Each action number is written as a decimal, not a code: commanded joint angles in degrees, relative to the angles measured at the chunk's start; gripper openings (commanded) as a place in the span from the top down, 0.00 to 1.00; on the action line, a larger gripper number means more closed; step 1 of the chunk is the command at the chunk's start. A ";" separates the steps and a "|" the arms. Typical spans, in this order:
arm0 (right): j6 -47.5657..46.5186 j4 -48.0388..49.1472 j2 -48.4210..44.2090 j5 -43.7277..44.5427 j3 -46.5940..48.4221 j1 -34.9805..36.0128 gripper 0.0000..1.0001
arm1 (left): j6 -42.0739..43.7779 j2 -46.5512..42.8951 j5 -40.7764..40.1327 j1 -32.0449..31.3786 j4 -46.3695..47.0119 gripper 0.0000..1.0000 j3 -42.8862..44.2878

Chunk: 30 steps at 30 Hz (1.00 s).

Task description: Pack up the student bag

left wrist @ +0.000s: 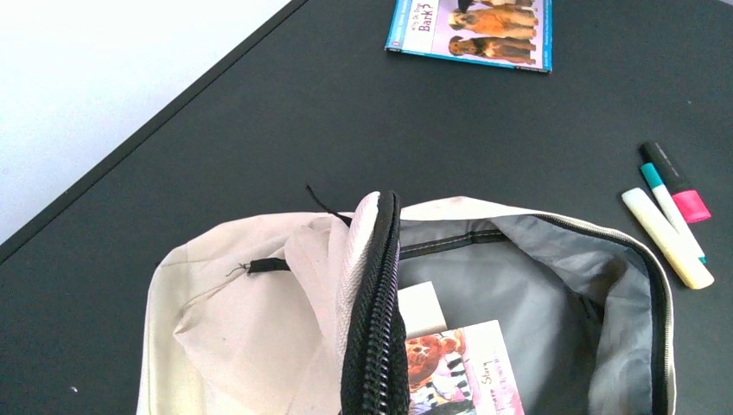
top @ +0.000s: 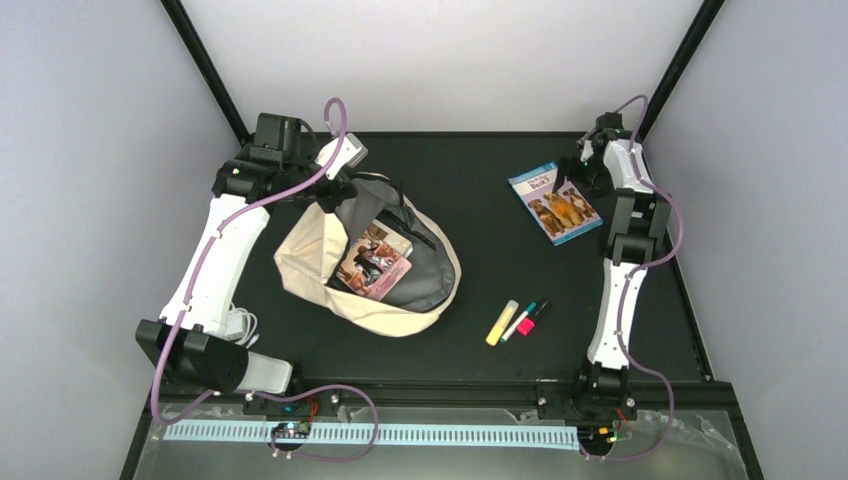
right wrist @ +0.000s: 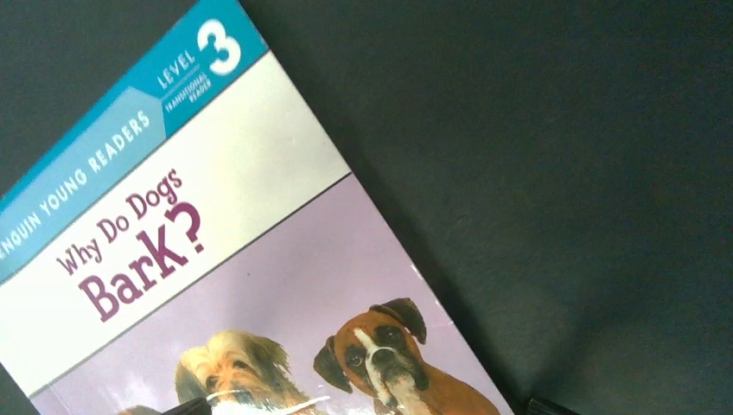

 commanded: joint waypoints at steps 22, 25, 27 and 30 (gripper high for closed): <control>-9.07 -4.02 -3.49 24.66 -10.95 20.44 0.40 | 1.22 0.15 -0.76 0.17 1.70 0.98 2.06; -8.04 -4.48 -3.15 25.55 -10.38 20.48 0.47 | 1.30 -0.11 -0.76 0.17 1.70 0.98 2.09; -7.53 -4.30 -3.33 25.85 -10.77 20.49 0.62 | 1.39 -0.34 -0.98 0.17 1.65 0.98 2.01; -7.07 -3.77 -3.77 24.95 -11.46 20.53 0.73 | 1.48 -0.37 -1.07 0.17 1.65 0.98 1.99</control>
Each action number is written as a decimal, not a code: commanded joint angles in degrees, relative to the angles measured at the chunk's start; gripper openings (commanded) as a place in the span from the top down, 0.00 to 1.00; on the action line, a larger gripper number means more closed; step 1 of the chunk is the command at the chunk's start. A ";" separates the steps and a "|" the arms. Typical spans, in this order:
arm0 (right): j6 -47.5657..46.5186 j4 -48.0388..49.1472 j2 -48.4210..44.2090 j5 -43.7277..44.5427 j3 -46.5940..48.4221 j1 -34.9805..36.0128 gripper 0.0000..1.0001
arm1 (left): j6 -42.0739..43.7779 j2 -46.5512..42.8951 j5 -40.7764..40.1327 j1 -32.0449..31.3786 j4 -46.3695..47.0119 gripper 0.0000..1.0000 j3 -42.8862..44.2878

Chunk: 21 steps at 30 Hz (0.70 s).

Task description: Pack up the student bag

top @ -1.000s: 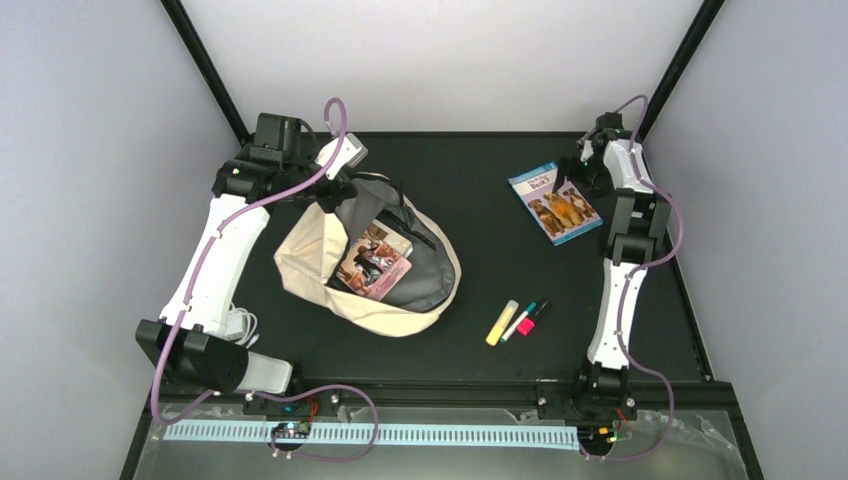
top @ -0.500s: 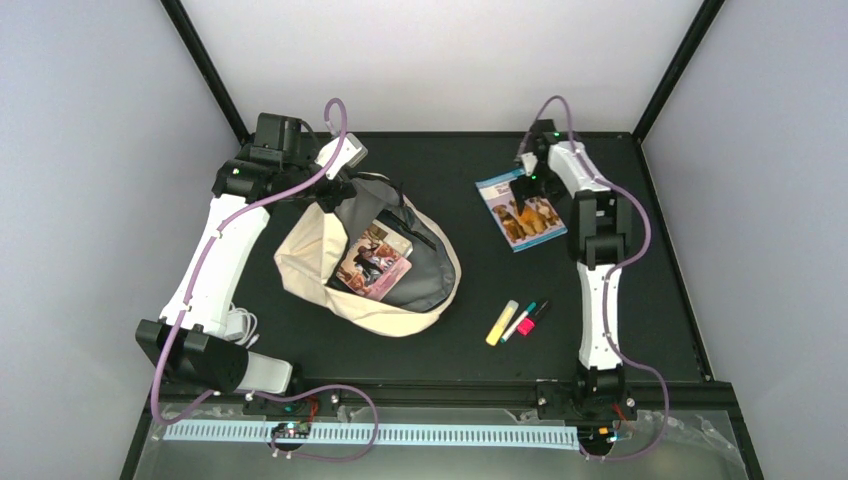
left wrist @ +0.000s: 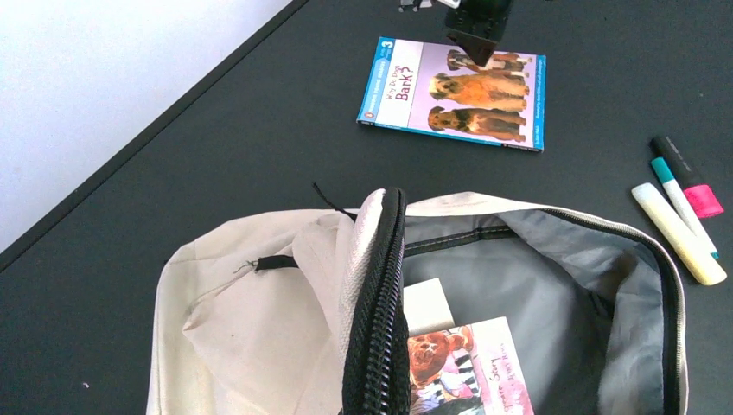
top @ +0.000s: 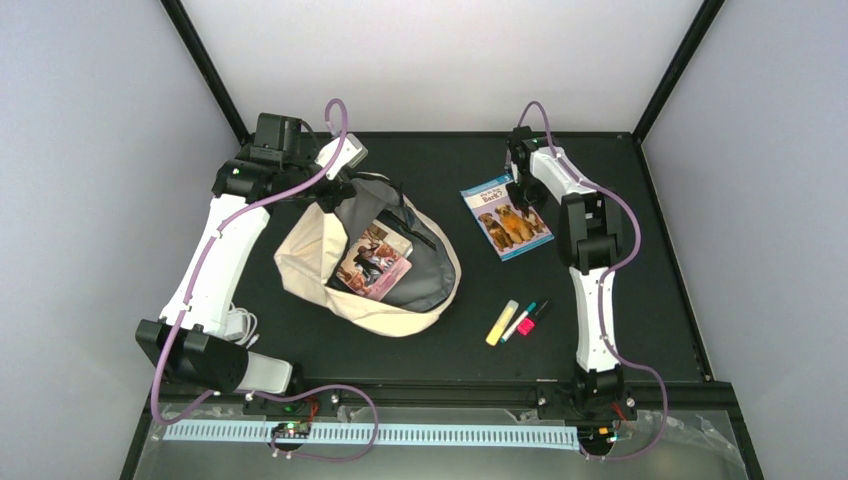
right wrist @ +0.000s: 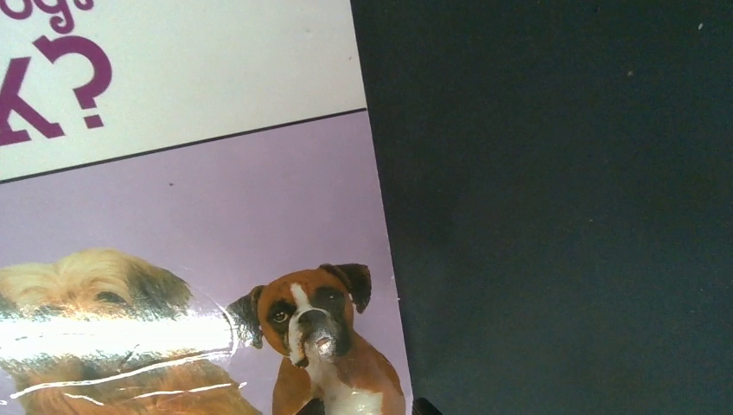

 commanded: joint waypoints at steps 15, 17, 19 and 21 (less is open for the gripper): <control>5.74 6.70 -4.70 -15.45 4.36 -3.43 0.25 | 0.78 0.26 -1.59 0.12 1.56 0.98 2.26; 6.57 3.95 -0.96 -14.22 9.19 -3.54 0.19 | 0.70 0.60 -2.54 0.17 1.04 0.98 2.74; 7.24 1.49 2.39 -14.28 11.89 -3.94 0.04 | 0.82 0.31 -3.06 0.17 0.86 0.98 2.58; 7.83 -0.04 4.53 -15.65 12.50 -4.51 0.00 | 1.19 -0.50 -2.98 0.21 1.30 0.98 1.78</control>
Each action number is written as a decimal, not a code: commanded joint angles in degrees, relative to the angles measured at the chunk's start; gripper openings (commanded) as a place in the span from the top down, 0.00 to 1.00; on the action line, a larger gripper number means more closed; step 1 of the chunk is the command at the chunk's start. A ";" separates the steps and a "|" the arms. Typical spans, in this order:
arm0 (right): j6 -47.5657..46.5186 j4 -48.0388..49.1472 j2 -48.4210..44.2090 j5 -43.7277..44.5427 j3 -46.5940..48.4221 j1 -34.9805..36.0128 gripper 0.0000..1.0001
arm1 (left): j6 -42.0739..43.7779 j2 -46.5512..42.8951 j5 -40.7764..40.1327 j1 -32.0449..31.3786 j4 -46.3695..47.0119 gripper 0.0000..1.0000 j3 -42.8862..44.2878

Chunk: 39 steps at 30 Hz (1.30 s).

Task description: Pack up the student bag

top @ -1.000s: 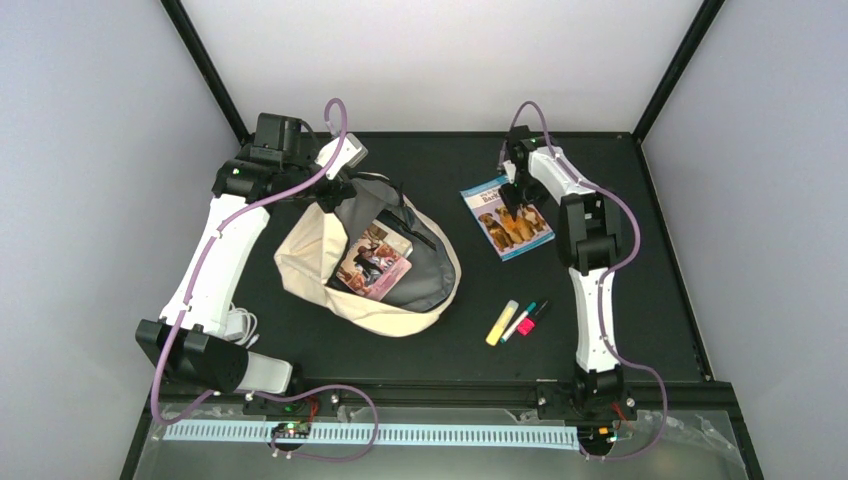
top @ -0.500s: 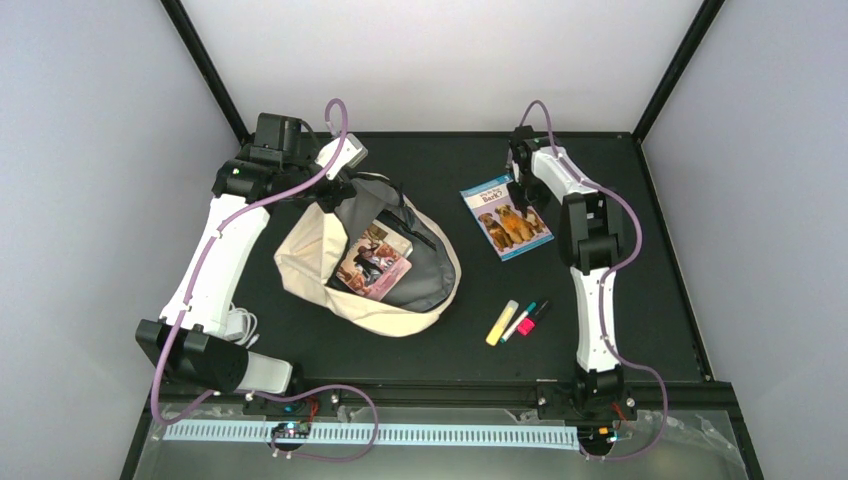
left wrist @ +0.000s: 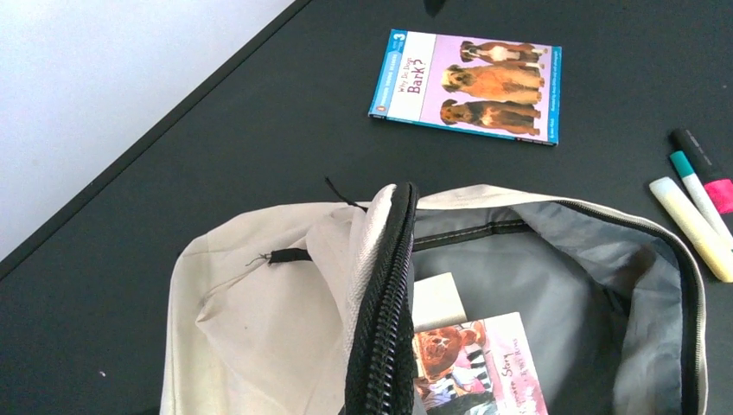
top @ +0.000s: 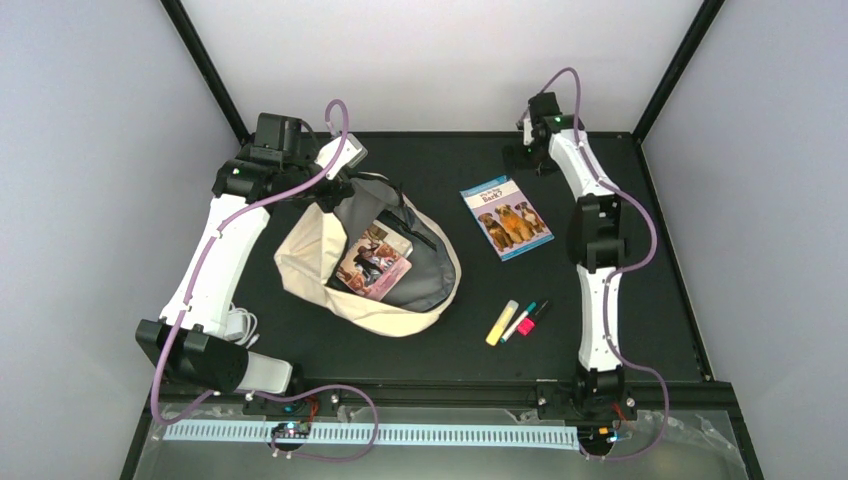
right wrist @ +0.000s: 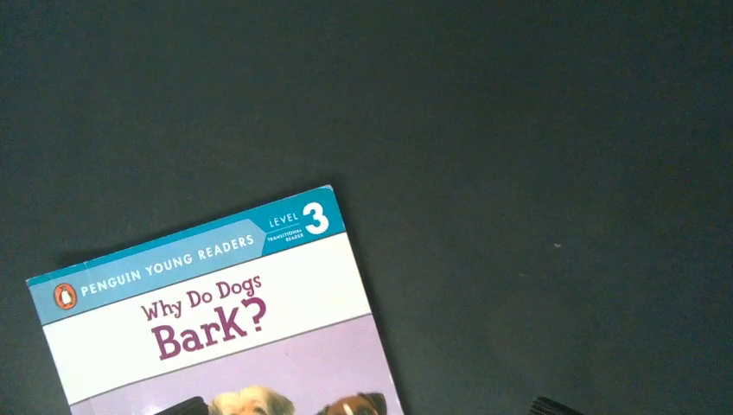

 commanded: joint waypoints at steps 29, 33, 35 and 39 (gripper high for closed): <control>2.94 6.87 -9.17 -31.89 -27.95 -0.45 0.11 | 7.57 6.23 -6.47 8.03 11.29 0.24 5.27; 9.27 16.60 -13.28 -34.67 -35.49 -1.85 0.14 | 9.55 6.65 -6.22 0.08 6.64 0.13 12.30; 12.21 20.88 -15.44 -33.38 -39.72 -2.18 0.14 | 9.44 8.50 -5.87 -5.69 4.04 0.13 16.22; 16.85 26.34 -17.66 -29.97 -44.24 -2.45 0.16 | 8.68 16.16 -4.95 -16.38 0.54 0.14 19.32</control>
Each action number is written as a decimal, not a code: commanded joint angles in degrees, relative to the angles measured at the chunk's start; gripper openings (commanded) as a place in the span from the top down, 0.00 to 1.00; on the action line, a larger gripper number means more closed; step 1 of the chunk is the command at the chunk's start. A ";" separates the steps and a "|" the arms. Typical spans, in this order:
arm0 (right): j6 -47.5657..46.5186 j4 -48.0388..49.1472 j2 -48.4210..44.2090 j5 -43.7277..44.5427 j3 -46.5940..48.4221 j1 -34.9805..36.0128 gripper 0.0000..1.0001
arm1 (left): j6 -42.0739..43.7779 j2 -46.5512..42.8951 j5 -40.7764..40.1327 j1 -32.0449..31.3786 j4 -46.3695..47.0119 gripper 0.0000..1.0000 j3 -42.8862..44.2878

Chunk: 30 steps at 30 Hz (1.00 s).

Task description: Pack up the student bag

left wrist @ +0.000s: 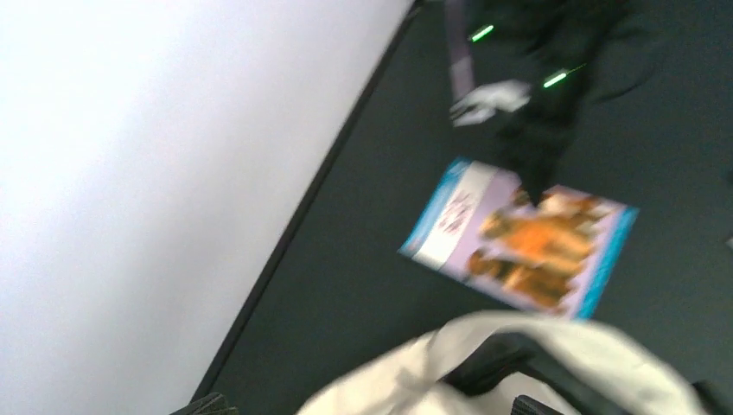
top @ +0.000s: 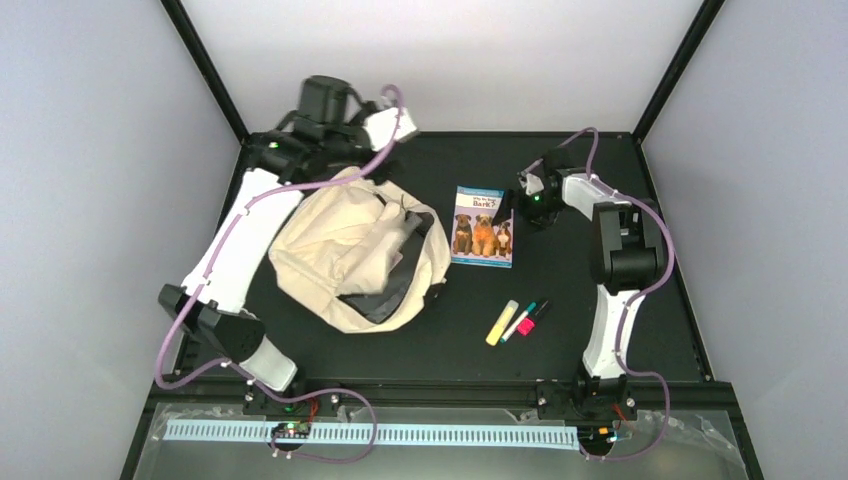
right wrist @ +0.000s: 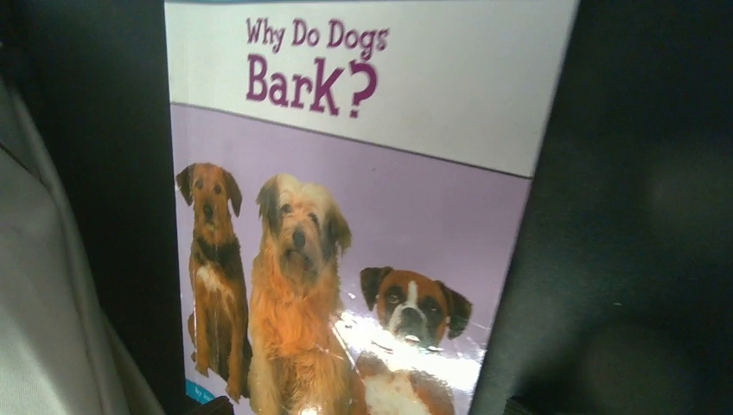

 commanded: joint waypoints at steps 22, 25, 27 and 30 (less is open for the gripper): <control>15.14 18.81 -1.08 -0.66 -8.77 0.13 0.23 | 1.61 55.28 -17.60 -14.01 -4.38 0.45 28.85; 15.63 19.51 -0.63 -1.25 -9.13 0.24 0.23 | 1.66 57.35 -17.23 -14.56 -4.83 0.45 28.84; 15.96 19.95 -0.67 -1.68 -9.30 0.22 0.22 | 1.39 58.28 -16.37 -14.72 -4.73 0.45 28.84; 16.56 20.69 -0.67 -2.08 -9.48 0.24 0.22 | 1.20 59.52 -16.17 -14.77 -4.21 0.44 28.83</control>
